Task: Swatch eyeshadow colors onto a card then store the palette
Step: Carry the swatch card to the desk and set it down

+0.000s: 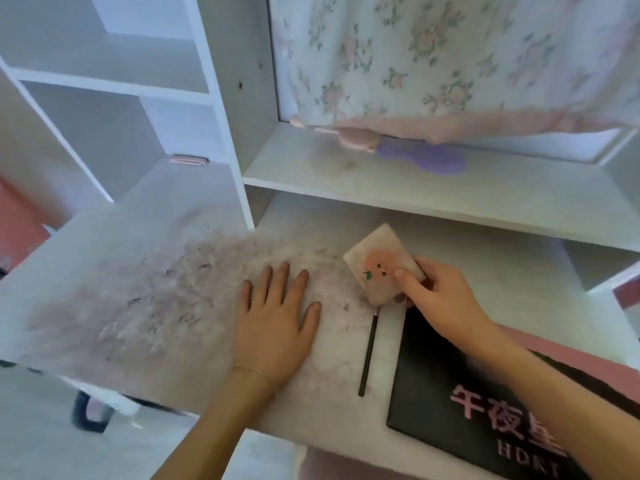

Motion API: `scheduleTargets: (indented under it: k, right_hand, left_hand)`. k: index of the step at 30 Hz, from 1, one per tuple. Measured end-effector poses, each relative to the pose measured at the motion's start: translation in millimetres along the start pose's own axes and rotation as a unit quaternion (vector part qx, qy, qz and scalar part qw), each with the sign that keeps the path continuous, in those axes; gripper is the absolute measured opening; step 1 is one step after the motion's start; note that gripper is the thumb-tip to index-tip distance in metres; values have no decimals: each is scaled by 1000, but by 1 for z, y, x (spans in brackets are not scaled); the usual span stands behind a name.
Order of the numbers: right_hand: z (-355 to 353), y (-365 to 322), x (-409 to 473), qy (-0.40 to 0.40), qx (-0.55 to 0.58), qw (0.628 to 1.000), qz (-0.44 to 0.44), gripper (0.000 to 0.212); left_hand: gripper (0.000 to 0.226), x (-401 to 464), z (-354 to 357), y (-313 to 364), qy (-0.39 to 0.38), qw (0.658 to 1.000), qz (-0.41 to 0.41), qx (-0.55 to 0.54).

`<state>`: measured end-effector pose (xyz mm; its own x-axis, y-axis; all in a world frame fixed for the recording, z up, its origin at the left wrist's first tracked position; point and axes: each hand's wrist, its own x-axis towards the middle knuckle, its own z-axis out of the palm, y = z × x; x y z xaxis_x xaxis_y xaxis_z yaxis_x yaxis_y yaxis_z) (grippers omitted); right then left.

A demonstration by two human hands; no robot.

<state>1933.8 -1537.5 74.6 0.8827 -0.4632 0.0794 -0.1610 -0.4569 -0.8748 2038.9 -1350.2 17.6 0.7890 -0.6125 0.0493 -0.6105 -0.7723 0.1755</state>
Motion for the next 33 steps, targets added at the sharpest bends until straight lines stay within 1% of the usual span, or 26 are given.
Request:
scheduleTargets:
  k: [2, 4, 6, 8, 10, 12, 14, 16, 18, 20, 23, 25, 26, 28, 30, 31, 32, 33]
  right_hand:
    - [-7, -1, -17, 6, 14, 1000, -6, 17]
    - [-13, -3, -32, 18, 46, 999, -3, 17]
    - [-18, -6, -46, 32, 114, 993, 17, 16]
    - [-22, -10, -55, 40, 195, 979, 47, 13]
    - [-26, -14, -60, 35, 259, 963, 68, 11]
    - [-27, -15, -63, 20, 303, 949, 81, 12]
    - [-26, -15, -64, -2, 341, 936, 88, 16]
    - [-21, -15, -67, -28, 359, 928, 94, 21]
    - [-14, -14, -70, -59, 368, 923, 99, 29]
    - [-7, -13, -72, -91, 386, 912, 100, 41]
    - [0, -12, -74, -142, 400, 900, 93, 45]
    - [2, -12, -72, -164, 404, 895, 94, 50]
    - [2, -11, -71, -171, 407, 892, 96, 51]
    - [1, -10, -67, -166, 424, 883, 112, 50]
    - [2, -9, -63, -137, 428, 885, 122, 40]
    - [2, -7, -63, -118, 408, 898, 116, 31]
    - [3, -4, -62, -101, 378, 914, 109, 22]
    - [3, -3, -62, -87, 348, 927, 107, 19]
  left_hand:
    - [57, 2, 5, -1, 13, 1000, -5, -14]
    - [55, 2, 4, 1, 15, 1000, -7, -26]
    - [55, 1, -1, 2, 6, 999, -9, -44]
    - [57, 0, -13, 3, 6, 994, -14, -104]
    - [56, -3, -31, 7, 40, 971, -26, -234]
    - [52, -12, -47, 15, 76, 933, -18, -351]
    - [50, -27, -59, 28, 89, 907, 23, -410]
    - [55, -44, -62, 44, 76, 902, 68, -419]
    - [65, -55, -56, 56, 65, 903, 96, -413]
    - [72, -61, -48, 63, 84, 906, 106, -400]
    - [72, -62, -39, 65, 123, 908, 85, -392]
    - [64, -62, -36, 65, 145, 902, 80, -398]
    - [56, -62, -35, 65, 155, 895, 73, -412]
    - [35, -61, -33, 65, 175, 869, 38, -462]
    - [15, -59, -32, 64, 192, 846, -13, -497]
    - [12, -58, -32, 64, 194, 834, -39, -515]
    - [16, -56, -32, 63, 192, 815, -64, -543]
    - [22, -54, -33, 61, 186, 788, -92, -580]
